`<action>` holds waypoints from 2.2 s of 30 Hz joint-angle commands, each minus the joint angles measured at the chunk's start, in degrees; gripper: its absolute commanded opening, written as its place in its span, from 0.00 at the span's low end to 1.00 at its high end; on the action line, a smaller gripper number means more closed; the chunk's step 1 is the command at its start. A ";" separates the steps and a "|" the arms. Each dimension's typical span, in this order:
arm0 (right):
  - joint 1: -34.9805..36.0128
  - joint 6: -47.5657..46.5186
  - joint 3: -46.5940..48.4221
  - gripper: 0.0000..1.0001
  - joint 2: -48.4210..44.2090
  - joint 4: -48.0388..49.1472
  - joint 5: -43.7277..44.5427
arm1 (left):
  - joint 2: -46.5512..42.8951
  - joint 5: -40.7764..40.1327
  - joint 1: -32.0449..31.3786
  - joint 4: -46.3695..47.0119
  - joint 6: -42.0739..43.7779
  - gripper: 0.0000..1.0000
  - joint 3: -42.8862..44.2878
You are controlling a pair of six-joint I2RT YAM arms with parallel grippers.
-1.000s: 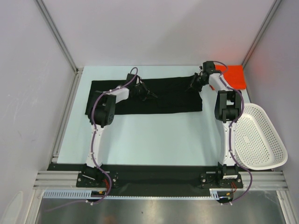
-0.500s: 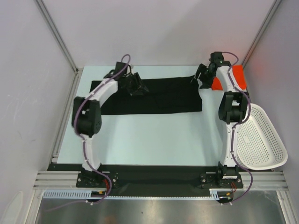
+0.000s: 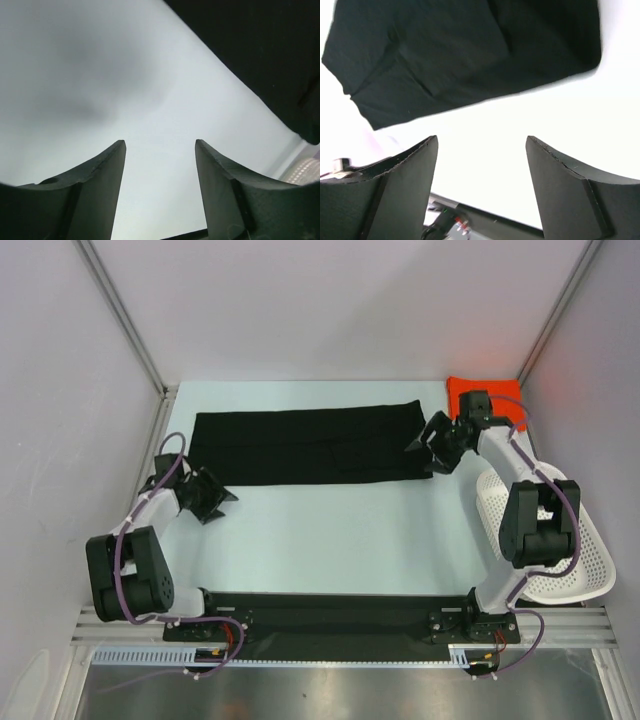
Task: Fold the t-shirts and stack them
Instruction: Fold the tshirt
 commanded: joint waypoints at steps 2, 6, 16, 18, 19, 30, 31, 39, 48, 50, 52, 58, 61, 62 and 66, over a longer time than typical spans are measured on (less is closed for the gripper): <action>0.31 6.96 -8.35 0.76 -3.22 9.87 -3.01 | -1.60 1.61 6.43 6.54 -2.00 0.64 -1.30; -0.39 8.55 -13.19 0.75 -3.75 13.83 -3.81 | 2.10 1.44 11.53 11.10 -3.83 0.60 -1.12; -3.19 9.42 -19.26 0.73 -3.49 21.54 -3.10 | 13.35 1.35 18.39 17.96 -9.11 0.61 3.18; -3.56 10.39 -20.75 0.72 -2.44 23.14 -4.07 | 15.36 1.79 19.01 20.86 -10.87 0.61 3.53; -3.56 10.48 -21.11 0.72 -2.08 24.37 -4.16 | 16.33 1.79 19.19 21.48 -11.22 0.61 3.88; -3.56 10.66 -19.53 0.72 0.82 25.44 -4.78 | 23.46 -1.46 19.10 19.02 -11.31 0.50 11.45; -3.56 10.75 -19.18 0.72 1.25 24.83 -4.52 | 23.55 -1.46 19.01 18.76 -11.40 0.46 11.18; -2.77 15.93 -19.97 0.71 0.47 21.83 2.07 | 23.29 -0.76 18.31 17.09 -9.73 0.10 9.52; -2.68 14.79 -19.44 0.55 3.54 29.30 4.27 | 16.09 -0.94 17.61 14.46 -7.71 0.00 4.68; -2.68 14.88 -18.83 0.50 4.60 29.39 4.45 | 14.68 -1.28 17.43 13.49 -7.53 0.00 3.71; -2.68 14.88 -18.56 0.48 4.86 29.13 5.58 | 13.19 -1.73 16.91 12.09 -7.62 0.00 3.10; -2.68 14.53 -17.77 0.47 6.35 29.13 7.70 | 9.76 -5.59 11.90 7.34 -6.92 0.00 2.57; -2.68 13.03 -15.76 0.42 8.72 30.97 7.62 | 7.38 -6.47 9.44 6.55 -7.36 0.00 1.17; -2.68 12.16 -14.62 0.40 10.12 31.84 7.53 | 6.42 -6.91 8.82 6.11 -7.01 0.00 1.08; -2.68 10.84 -11.19 0.26 13.55 32.99 7.26 | 3.78 -7.53 4.96 4.61 -7.18 0.00 -0.24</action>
